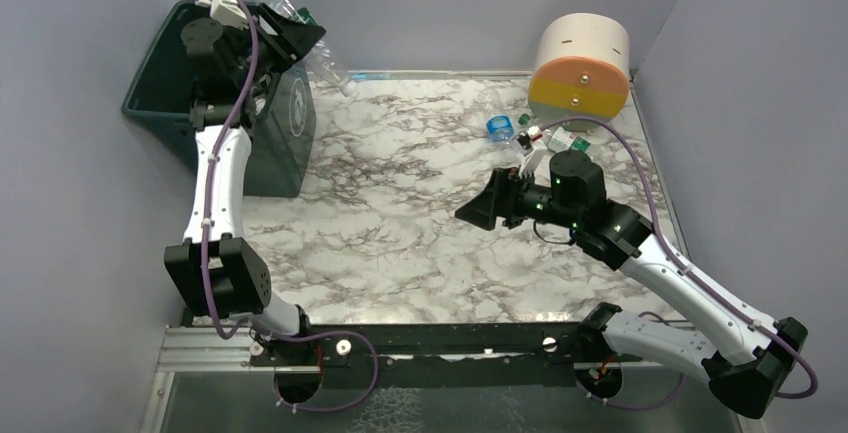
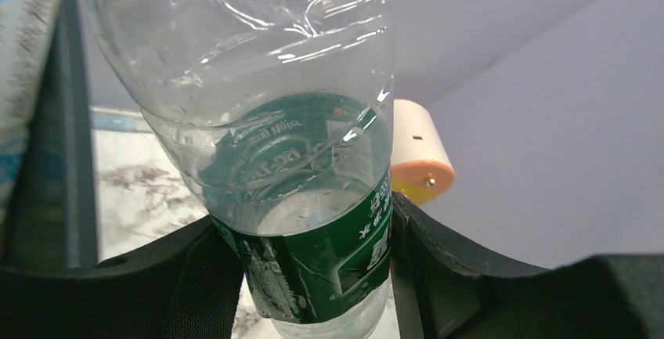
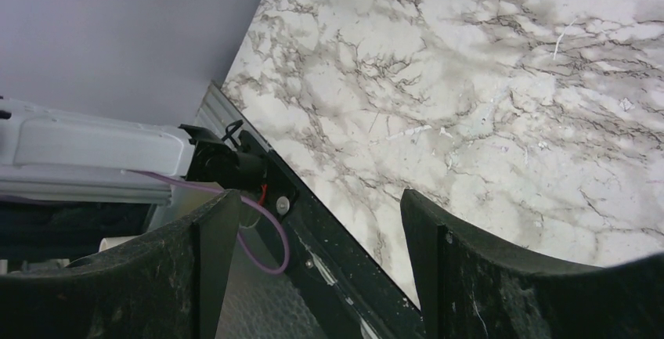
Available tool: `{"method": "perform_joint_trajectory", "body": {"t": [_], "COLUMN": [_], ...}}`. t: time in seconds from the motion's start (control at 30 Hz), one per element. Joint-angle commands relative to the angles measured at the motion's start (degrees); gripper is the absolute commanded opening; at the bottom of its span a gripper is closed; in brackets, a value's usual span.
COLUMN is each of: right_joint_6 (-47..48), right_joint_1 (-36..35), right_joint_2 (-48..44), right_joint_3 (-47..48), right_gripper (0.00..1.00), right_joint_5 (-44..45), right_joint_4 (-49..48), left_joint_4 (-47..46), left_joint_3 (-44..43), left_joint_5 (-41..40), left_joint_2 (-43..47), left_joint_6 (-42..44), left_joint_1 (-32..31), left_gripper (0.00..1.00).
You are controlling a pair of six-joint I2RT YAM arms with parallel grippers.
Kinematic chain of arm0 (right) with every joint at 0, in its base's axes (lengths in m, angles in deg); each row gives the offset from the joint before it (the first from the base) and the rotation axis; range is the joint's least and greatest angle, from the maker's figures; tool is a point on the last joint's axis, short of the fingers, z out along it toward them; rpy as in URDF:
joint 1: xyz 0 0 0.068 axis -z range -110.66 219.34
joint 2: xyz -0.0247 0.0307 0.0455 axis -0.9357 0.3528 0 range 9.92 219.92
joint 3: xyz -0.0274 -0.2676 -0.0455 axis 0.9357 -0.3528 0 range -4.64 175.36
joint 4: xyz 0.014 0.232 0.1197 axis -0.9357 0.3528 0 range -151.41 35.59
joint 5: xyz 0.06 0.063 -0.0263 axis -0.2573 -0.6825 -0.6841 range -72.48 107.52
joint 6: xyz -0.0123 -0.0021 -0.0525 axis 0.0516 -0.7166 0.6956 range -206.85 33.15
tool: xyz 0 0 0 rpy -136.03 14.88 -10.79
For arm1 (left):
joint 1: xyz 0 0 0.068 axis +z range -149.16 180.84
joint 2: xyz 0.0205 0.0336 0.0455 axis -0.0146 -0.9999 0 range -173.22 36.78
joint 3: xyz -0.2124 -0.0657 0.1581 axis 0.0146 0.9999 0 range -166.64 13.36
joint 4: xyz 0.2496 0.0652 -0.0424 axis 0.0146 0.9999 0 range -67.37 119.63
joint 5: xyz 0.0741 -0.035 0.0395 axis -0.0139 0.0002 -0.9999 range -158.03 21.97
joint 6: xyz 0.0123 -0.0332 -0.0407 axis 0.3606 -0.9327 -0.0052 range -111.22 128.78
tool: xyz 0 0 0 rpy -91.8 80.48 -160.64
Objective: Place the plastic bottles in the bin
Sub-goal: Place the plastic bottle in the trash bin.
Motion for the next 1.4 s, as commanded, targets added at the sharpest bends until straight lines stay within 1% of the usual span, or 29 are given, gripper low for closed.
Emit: {"method": "perform_joint_trajectory", "body": {"t": [0.0,0.17,0.27,0.37,0.53,0.73,0.87,1.07,1.13,1.2,1.27,1.37], "right_joint_6": [-0.51,-1.03,-1.34,-1.72,-1.87,-1.85,-2.00,-1.67,-1.95,-2.49,-2.89,-2.93], "right_joint_1": [-0.27,-0.23,-0.26,-0.27,-0.27,-0.23,-0.27,-0.28,-0.27,-0.27,-0.27,-0.28], "right_joint_2": [-1.41,-1.77,-1.73,-1.63,-1.93,-2.43,-1.79,0.28,1.11,2.54,4.52,6.56], "right_joint_3": [-0.35,-1.96,-2.68,-3.25,-3.82,-4.09,-3.75,-1.79,-1.70,-1.51,-0.49,1.20], "right_gripper": [0.78,0.78,0.78,0.78,0.78,0.78,0.78,0.78,0.78,0.78,0.78,0.78], "right_joint_5": [0.75,0.28,-0.25,-0.77,-1.33,-1.38,-1.83,-2.72,-3.41,-4.53,-6.04,-6.93], "right_joint_4": [1.27,0.38,-0.23,-0.76,-0.78,-0.15,-0.17,-0.08,-0.72,-1.69,-2.28,-2.28], "left_joint_4": [0.62,-0.46,0.21,2.23,2.22,7.89,10.22,6.16,4.08,0.21,-2.26,-3.40], "left_joint_3": [-7.36,-12.09,-15.60,-18.62,-18.12,-19.31,-19.02,-14.98,-13.86,-10.74,-8.17,-6.79], "left_joint_5": [5.30,8.15,8.46,7.25,2.85,-6.87,-14.86,-24.84,-27.49,-30.94,-34.26,-36.93], "left_joint_2": [-4.07,-6.54,-6.84,-5.97,-2.17,-0.75,0.22,0.17,-0.26,0.23,0.59,-0.36], "left_joint_6": [0.56,-0.44,0.87,4.37,9.05,18.91,23.60,26.70,25.85,24.41,24.84,26.95], "left_joint_1": [4.99,11.82,15.00,16.72,17.10,17.10,17.09,17.10,17.05,16.38,15.41,15.07], "left_gripper": [0.63,0.63,0.63,0.64,0.65,0.66,0.66,0.66,0.66,0.66,0.66,0.67]}}
